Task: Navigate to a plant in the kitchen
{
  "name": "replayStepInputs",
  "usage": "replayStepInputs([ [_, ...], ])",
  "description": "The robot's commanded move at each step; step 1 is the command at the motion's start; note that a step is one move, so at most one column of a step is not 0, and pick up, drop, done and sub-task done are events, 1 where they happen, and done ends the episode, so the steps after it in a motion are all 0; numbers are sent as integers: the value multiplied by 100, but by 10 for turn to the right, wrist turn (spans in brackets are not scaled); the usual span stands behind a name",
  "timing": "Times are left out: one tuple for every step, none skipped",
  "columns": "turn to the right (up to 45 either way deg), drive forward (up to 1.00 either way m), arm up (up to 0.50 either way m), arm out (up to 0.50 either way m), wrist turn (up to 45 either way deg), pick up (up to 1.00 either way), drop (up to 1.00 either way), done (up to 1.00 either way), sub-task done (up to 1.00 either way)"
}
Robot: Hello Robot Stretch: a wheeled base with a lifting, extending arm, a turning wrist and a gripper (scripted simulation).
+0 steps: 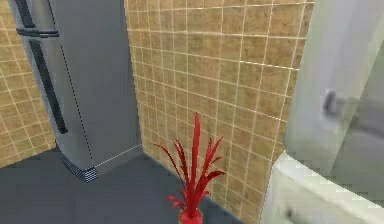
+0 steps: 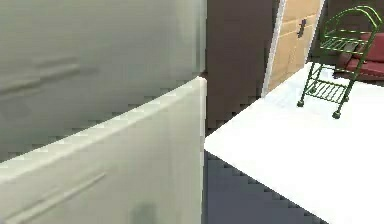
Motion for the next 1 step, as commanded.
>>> replayStepInputs([
  [0,0,0,0,0,0,0,100,0],
])
